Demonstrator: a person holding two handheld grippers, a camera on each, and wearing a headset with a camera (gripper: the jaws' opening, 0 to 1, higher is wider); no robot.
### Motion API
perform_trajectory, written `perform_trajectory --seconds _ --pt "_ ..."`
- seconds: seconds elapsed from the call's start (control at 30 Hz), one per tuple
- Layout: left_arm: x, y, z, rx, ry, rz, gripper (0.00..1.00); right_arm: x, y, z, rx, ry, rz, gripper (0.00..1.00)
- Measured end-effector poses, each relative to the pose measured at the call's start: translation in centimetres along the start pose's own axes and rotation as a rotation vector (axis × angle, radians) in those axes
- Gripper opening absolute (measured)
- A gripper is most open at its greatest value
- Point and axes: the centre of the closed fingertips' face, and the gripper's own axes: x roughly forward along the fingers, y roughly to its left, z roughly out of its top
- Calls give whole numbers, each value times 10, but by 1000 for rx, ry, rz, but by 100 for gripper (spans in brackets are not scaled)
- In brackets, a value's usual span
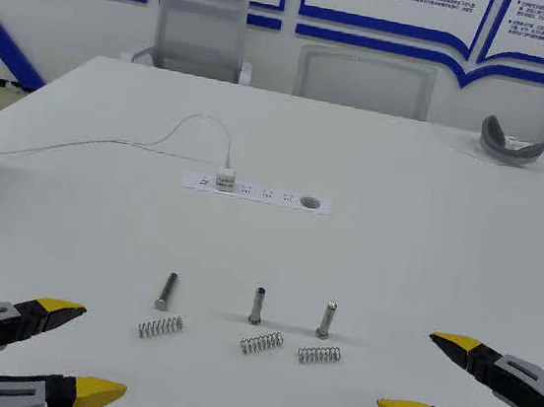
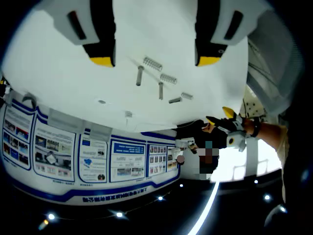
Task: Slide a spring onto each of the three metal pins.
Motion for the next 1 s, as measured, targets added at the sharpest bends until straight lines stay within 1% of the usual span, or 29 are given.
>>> perform_trajectory --seconds 0.13,0.33,0.57,0.73,0.83,1.0 --pt "3 6 4 -7 -2 6 64 0 0 -2 10 1 -1 67" --pt "9 16 11 1 3 12 63 0 -1 -3 15 -1 -6 67" --pt "21 31 17 -5 10 25 61 0 0 -3 18 -4 -8 66" --pt "35 42 22 -12 20 40 58 1 5 -5 28 -6 -8 65" --pt "46 48 28 -17 26 50 55 1 8 -5 28 -5 -10 65" --pt "65 58 30 1 67 58 52 -2 9 -5 29 -8 -17 65"
